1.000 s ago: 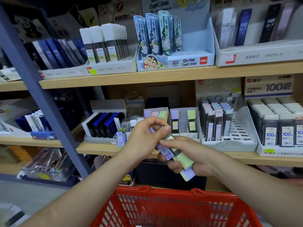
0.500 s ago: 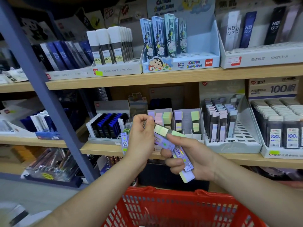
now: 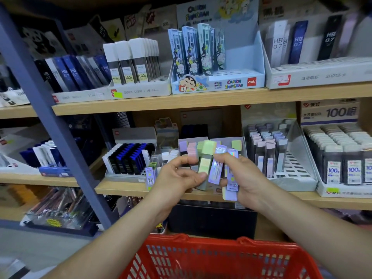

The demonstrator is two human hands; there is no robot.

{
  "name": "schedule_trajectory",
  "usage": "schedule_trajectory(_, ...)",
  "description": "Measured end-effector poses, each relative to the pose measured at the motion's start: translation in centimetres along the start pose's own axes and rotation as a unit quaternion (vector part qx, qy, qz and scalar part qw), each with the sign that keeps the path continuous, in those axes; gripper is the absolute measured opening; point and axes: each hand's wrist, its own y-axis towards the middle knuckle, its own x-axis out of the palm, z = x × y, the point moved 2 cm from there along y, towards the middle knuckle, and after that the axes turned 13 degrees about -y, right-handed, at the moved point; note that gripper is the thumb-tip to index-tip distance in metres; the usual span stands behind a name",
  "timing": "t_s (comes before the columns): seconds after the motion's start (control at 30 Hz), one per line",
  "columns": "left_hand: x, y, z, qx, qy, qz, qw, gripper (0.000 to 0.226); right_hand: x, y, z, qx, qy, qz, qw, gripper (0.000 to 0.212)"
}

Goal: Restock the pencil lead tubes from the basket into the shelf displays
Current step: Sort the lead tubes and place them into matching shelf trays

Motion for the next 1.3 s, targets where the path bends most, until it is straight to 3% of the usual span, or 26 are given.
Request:
schedule_trajectory(0.17,0.2,-0.3,0.8,0.0,0.089,-0.087,0.992,0.082,-0.2,0.2,0.7,-0.059,-0.084,-0.03,0.994,0.009)
schedule_trajectory(0.27,0.4,-0.5,1.0,0.0,0.098,-0.105,0.99,0.091,-0.1,0.4,0.9,-0.083,-0.137,-0.05,0.986,0.015)
schedule_trajectory(0.43,0.3,0.1,1.2,0.047,0.121,-0.071,0.989,0.06,-0.6,1.0,1.3,-0.068,-0.166,-0.048,0.983,0.012)
schedule_trajectory(0.57,-0.9,1.6,2.6,0.13,0.093,0.019,0.987,0.037,-2.0,1.8,1.0,-0.046,-0.137,-0.013,0.989,0.011)
schedule_trajectory(0.73,-0.5,5.0,3.9,0.194,0.062,0.056,0.977,0.028,-3.2,3.0,0.5,-0.033,-0.119,0.037,0.992,0.011)
schedule_trajectory(0.9,0.8,7.9,2.6,0.23,0.257,0.046,0.938,0.034,-2.9,3.4,0.8,-0.014,-0.088,0.031,0.996,0.004)
schedule_trajectory(1.03,1.2,9.4,2.0,0.247,0.378,0.038,0.892,0.023,-3.2,3.5,0.6,-0.002,-0.06,0.026,0.998,0.007)
schedule_trajectory(1.3,2.3,11.1,2.7,0.222,0.472,-0.002,0.853,0.028,-3.4,3.8,0.6,0.0,-0.052,0.011,0.999,0.007)
